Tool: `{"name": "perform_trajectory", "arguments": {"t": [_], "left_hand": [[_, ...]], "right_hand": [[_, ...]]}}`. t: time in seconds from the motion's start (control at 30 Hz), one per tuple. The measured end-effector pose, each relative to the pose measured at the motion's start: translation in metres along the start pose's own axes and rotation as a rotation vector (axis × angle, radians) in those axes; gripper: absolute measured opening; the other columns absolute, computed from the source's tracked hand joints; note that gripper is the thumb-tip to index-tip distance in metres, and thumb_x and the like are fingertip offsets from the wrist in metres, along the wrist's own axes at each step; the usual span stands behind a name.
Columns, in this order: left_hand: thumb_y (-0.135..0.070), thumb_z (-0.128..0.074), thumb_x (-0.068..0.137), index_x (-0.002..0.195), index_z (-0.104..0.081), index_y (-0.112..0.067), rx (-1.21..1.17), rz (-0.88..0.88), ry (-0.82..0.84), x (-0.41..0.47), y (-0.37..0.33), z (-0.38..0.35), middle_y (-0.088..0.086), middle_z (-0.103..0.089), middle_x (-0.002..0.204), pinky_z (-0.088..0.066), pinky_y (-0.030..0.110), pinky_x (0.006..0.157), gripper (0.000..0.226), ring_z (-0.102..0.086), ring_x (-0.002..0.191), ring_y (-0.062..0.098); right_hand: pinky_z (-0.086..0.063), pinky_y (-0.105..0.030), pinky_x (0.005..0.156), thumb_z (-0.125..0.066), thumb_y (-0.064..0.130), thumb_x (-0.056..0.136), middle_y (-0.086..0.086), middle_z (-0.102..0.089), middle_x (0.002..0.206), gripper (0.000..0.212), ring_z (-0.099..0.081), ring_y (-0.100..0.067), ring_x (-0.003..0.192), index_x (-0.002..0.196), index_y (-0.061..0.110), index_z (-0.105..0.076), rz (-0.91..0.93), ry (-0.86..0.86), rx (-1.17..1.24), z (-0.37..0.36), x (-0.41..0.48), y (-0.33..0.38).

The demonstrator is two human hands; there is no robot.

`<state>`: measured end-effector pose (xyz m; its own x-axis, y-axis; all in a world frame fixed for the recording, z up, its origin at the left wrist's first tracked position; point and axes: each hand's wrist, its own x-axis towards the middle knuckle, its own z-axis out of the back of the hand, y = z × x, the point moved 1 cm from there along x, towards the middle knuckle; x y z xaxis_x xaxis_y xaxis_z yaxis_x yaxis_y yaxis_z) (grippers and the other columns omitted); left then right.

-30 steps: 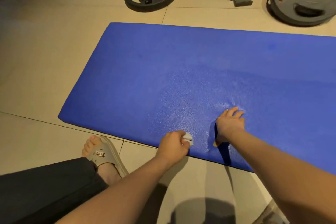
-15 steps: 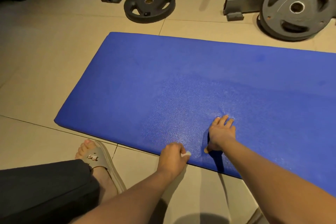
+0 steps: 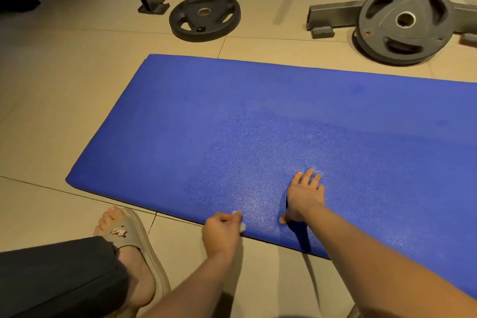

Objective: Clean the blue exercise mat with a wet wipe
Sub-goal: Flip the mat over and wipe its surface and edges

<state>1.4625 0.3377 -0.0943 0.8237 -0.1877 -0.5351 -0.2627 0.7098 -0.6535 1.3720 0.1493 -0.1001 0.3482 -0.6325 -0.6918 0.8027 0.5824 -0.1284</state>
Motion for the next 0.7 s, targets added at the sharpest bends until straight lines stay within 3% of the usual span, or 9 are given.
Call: {"name": "perform_trajectory", "arguments": {"t": [0.07, 0.13, 0.23, 0.3, 0.4, 0.53, 0.6, 0.7], "left_hand": [[-0.028, -0.081, 0.086, 0.062, -0.074, -0.014, 0.005, -0.035, 0.082, -0.017, 0.002, -0.020, -0.017, -0.065, 0.051, -0.038, 0.006, 0.058, 0.029, -0.056, 0.054, -0.015], [-0.024, -0.083, 0.085, 0.063, -0.075, -0.012, 0.021, -0.039, 0.124, -0.024, 0.004, -0.029, -0.016, -0.063, 0.049, -0.037, 0.004, 0.055, 0.026, -0.056, 0.052, -0.013], [-0.022, -0.084, 0.083, 0.069, -0.071, -0.009, 0.065, -0.017, 0.127, -0.022, -0.001, -0.027, -0.006, -0.068, 0.066, -0.047, 0.017, 0.062, 0.022, -0.065, 0.065, 0.013], [-0.020, -0.082, 0.083, 0.069, -0.067, -0.011, 0.087, -0.002, 0.087, -0.013, -0.003, -0.020, -0.004, -0.067, 0.067, -0.048, 0.023, 0.063, 0.023, -0.063, 0.064, 0.019], [-0.014, -0.078, 0.087, 0.068, -0.063, -0.011, 0.000, 0.050, -0.055, 0.004, 0.002, -0.001, -0.004, -0.061, 0.058, -0.042, 0.016, 0.051, 0.024, -0.059, 0.054, 0.012], [-0.017, -0.082, 0.083, 0.072, -0.069, -0.011, -0.167, 0.184, -0.180, 0.019, 0.014, 0.007, 0.006, -0.072, 0.078, -0.058, 0.035, 0.083, 0.018, -0.071, 0.081, 0.031], [-0.008, -0.084, 0.079, 0.070, -0.070, -0.009, -0.271, 0.247, -0.124, 0.007, 0.015, -0.007, 0.004, -0.072, 0.077, -0.058, 0.035, 0.083, 0.017, -0.070, 0.076, 0.026], [0.003, -0.082, 0.074, 0.059, -0.068, -0.007, -0.324, 0.280, 0.014, -0.015, 0.017, -0.038, 0.004, -0.063, 0.063, -0.052, 0.030, 0.065, 0.023, -0.055, 0.052, 0.019]], "right_hand": [[-0.017, -0.057, 0.122, -0.083, 0.069, 0.065, -0.035, 0.014, 0.161, 0.153, 0.006, -0.056, 0.149, 0.155, -0.005, 0.015, 0.000, -0.005, 0.002, 0.000, 0.000, -0.001], [-0.017, -0.057, 0.122, -0.082, 0.069, 0.065, -0.035, 0.014, 0.161, 0.152, 0.006, -0.056, 0.149, 0.155, -0.005, 0.015, 0.005, 0.002, 0.010, -0.001, -0.001, -0.001], [-0.016, -0.057, 0.123, -0.083, 0.069, 0.064, -0.035, 0.015, 0.161, 0.153, 0.007, -0.055, 0.149, 0.155, -0.004, 0.015, 0.009, -0.002, 0.017, -0.001, -0.002, -0.002], [-0.014, -0.057, 0.123, -0.082, 0.070, 0.065, -0.034, 0.016, 0.161, 0.152, 0.008, -0.054, 0.149, 0.155, -0.003, 0.016, 0.012, -0.004, 0.020, -0.001, -0.002, -0.003], [-0.013, -0.057, 0.123, -0.081, 0.070, 0.066, -0.034, 0.016, 0.161, 0.152, 0.009, -0.054, 0.150, 0.155, -0.003, 0.017, 0.015, -0.006, 0.018, -0.002, -0.003, -0.005], [-0.014, -0.057, 0.123, -0.082, 0.070, 0.065, -0.034, 0.016, 0.161, 0.153, 0.009, -0.054, 0.149, 0.155, -0.003, 0.016, 0.009, 0.002, 0.021, -0.002, -0.003, -0.003], [-0.014, -0.057, 0.123, -0.083, 0.069, 0.064, -0.034, 0.016, 0.161, 0.153, 0.009, -0.055, 0.149, 0.155, -0.003, 0.016, 0.004, 0.008, 0.016, 0.000, -0.002, -0.002], [-0.014, -0.058, 0.123, -0.083, 0.069, 0.064, -0.035, 0.016, 0.161, 0.154, 0.008, -0.055, 0.149, 0.155, -0.004, 0.016, 0.000, 0.013, 0.012, 0.001, -0.002, -0.001]]}}
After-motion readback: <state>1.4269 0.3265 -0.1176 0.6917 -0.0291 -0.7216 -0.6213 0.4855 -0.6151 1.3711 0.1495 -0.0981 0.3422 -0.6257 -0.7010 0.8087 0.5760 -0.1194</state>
